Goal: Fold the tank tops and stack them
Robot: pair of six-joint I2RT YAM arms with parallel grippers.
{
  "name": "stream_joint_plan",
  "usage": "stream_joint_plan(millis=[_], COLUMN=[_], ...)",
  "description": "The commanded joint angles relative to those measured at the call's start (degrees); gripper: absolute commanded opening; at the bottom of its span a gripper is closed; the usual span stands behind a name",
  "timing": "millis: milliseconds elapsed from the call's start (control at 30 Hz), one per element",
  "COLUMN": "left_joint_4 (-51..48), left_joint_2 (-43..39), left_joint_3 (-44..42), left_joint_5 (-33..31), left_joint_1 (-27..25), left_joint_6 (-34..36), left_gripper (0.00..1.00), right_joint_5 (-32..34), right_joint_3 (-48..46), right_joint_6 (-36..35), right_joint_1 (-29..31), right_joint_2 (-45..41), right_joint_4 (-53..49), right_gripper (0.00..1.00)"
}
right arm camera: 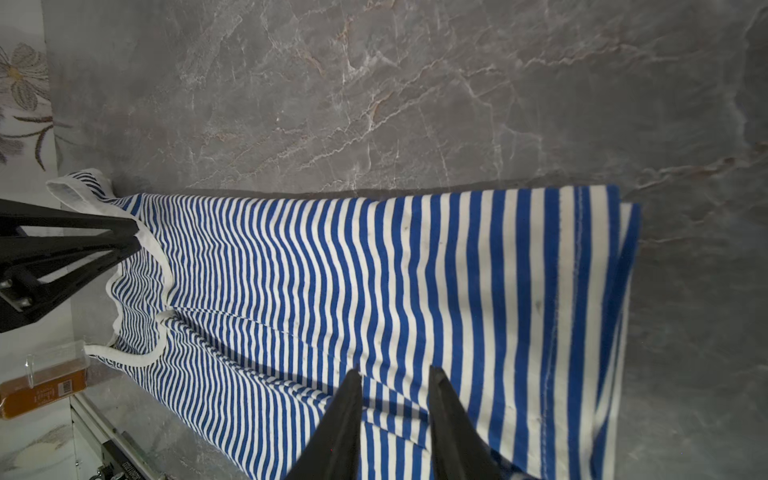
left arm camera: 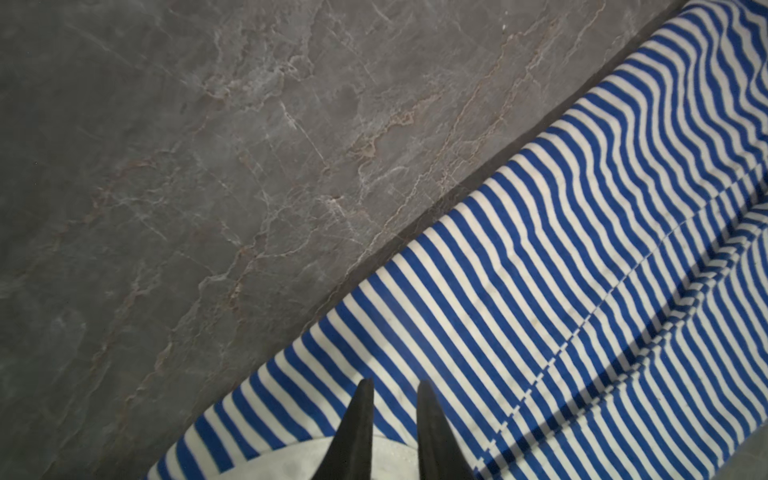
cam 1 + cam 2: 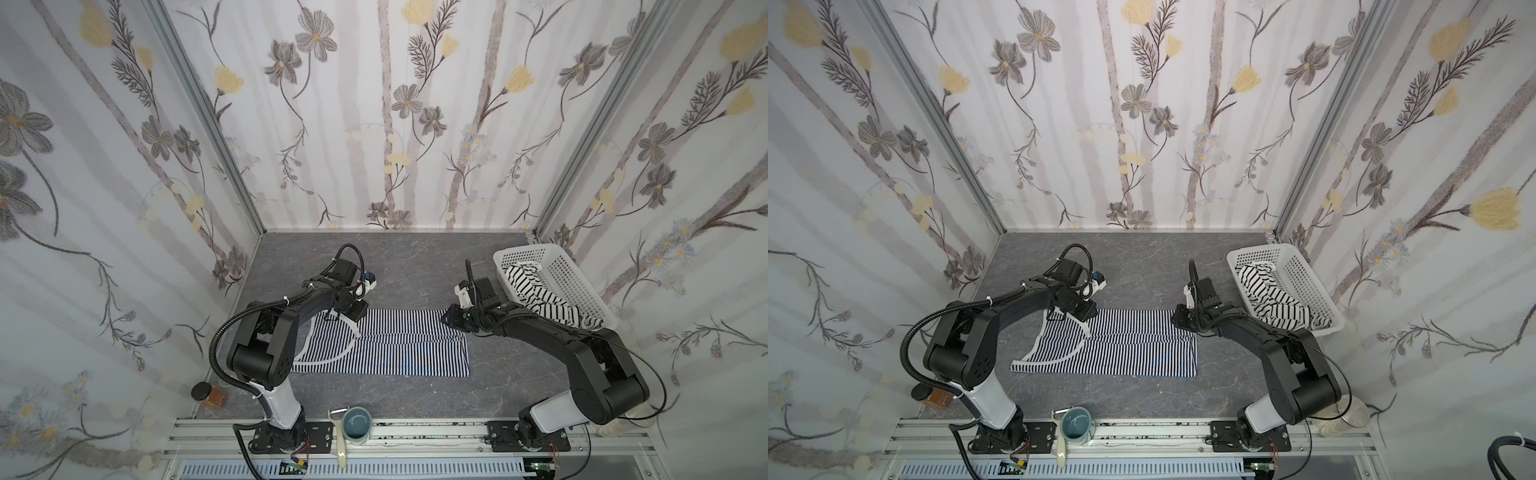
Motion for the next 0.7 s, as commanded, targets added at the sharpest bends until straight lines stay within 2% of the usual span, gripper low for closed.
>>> stream_joint_plan(millis=[0,267,433,667], left_joint_4=[1.4,2.0,2.0,2.0], left_joint_2=[-1.3,0.6,-3.1,-7.0], left_joint_3=[1.2,3.4,2.0,-1.4], left_joint_5=[-5.6,-12.7,-12.1,-13.5], left_joint_1=[2.5,11.4,16.6,21.6], left_joint_6=[1.8,5.8,7.2,9.4], left_gripper=[0.35,0.4,0.5,0.51], right_joint_5=[0.1,0.4,0.6,0.3], right_joint_3=[-1.0,-3.0,-3.4,-3.7], right_joint_6=[2.4,3.1,3.4,3.7], right_joint_1=[1.0,2.4,2.6,2.7], right_joint_2=[0.7,3.9,4.1,5.5], right_joint_4=[3.9,5.8,6.4,7.4], right_gripper=[0.29,0.29,0.29,0.29])
